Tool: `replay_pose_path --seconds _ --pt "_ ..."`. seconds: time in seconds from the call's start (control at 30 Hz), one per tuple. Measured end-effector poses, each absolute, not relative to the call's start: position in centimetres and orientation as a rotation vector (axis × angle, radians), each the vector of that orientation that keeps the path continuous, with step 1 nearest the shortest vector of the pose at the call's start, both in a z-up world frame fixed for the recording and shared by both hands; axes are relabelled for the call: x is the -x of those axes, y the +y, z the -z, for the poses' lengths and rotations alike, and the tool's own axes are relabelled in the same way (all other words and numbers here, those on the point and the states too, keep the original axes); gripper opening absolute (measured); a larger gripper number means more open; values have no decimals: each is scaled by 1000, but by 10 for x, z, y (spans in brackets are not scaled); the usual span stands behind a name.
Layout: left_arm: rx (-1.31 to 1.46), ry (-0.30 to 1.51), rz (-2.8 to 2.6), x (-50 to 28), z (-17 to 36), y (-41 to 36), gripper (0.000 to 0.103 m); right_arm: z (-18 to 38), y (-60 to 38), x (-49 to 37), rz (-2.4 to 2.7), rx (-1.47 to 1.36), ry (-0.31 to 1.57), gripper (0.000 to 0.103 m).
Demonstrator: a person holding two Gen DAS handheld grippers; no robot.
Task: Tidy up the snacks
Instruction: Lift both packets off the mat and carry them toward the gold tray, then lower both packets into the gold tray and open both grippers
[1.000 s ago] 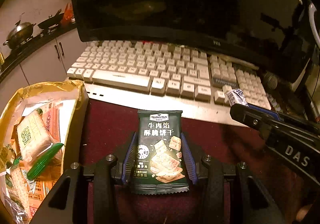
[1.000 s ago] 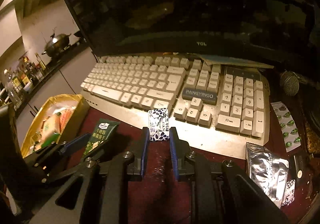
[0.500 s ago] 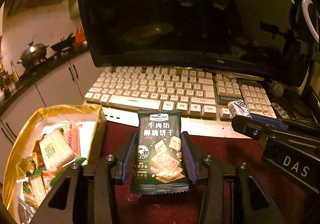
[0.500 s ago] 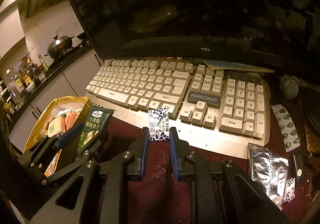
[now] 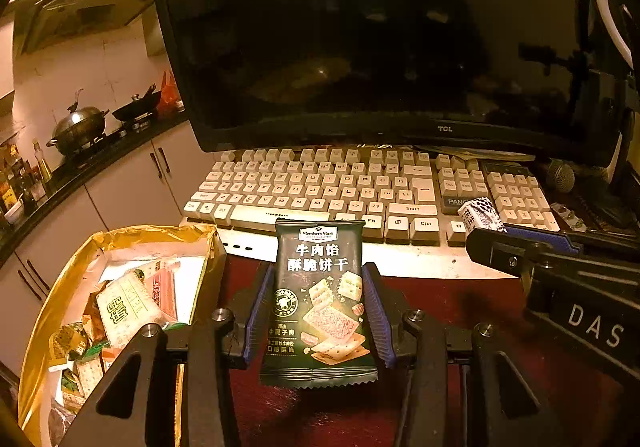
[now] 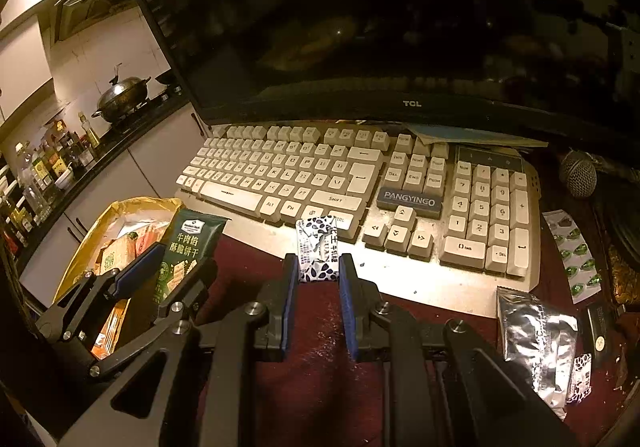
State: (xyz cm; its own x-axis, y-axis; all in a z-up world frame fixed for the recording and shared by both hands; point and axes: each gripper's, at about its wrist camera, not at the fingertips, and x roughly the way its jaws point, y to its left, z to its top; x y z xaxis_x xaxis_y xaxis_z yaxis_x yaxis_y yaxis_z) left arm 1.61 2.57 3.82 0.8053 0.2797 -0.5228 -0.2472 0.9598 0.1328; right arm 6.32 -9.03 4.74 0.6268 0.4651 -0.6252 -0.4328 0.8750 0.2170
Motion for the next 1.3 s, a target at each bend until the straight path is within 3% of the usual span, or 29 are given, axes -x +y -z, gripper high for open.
replay_pose_path --seconds 0.4,0.83,1.3 --pt "-58 553 -283 -3 -54 25 47 -54 -93 -60 -527 -69 702 19" --pt "58 551 -274 67 -93 87 47 -67 -62 -29 -698 -80 704 19" --pt "129 621 -481 118 -53 174 47 -66 39 54 -981 70 766 19"
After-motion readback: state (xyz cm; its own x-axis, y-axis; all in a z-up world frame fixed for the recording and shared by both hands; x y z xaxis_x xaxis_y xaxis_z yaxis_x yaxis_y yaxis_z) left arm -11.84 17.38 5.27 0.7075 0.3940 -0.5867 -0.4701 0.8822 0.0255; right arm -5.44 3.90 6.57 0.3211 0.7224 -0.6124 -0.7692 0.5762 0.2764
